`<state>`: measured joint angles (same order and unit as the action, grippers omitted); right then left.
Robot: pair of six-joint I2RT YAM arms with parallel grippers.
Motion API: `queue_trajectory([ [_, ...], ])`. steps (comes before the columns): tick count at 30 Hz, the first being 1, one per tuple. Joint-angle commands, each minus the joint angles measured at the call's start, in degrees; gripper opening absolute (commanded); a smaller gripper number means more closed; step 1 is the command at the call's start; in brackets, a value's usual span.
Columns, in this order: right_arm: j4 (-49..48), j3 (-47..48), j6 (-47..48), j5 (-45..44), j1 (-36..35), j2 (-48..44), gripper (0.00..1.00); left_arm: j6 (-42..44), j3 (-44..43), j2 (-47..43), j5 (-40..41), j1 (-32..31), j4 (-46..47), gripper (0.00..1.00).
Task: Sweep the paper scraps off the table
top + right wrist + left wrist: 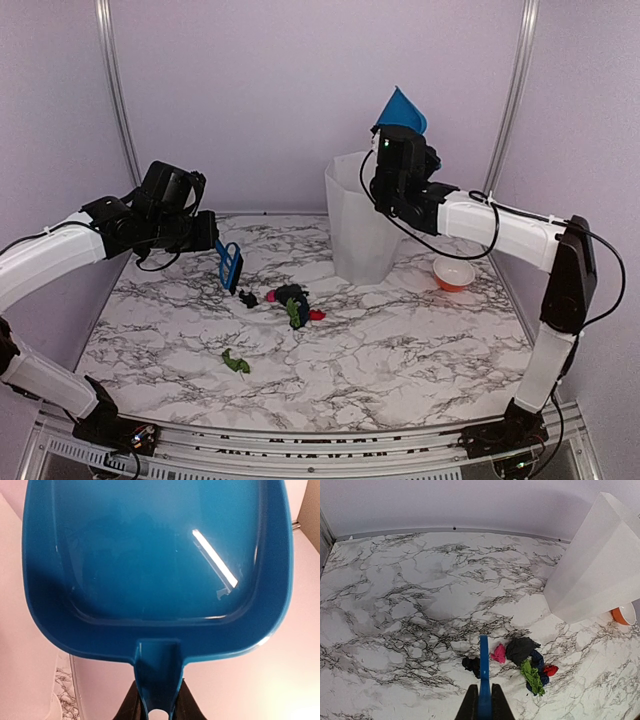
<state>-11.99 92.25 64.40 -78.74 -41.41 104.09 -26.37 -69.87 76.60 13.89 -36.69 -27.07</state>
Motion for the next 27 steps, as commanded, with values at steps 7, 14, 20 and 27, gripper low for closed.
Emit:
queue_trajectory([
  [7,9.0,5.0,-9.1,1.3,-0.1,-2.5,0.00,-0.4,1.0,-0.5,-0.8,0.2,2.0,0.00],
  [14,48.9,23.0,-40.7,13.9,0.0,-0.6,0.00,-0.5,-0.1,0.3,-2.3,0.3,3.2,0.00],
  [20,65.9,28.4,-55.8,33.4,0.0,-3.9,0.00,-2.6,-3.2,5.0,-6.1,0.8,7.5,0.00],
  [27,72.2,14.0,-66.3,54.6,-1.3,-16.3,0.00,8.9,-14.7,16.1,-9.9,3.3,5.1,0.00],
])
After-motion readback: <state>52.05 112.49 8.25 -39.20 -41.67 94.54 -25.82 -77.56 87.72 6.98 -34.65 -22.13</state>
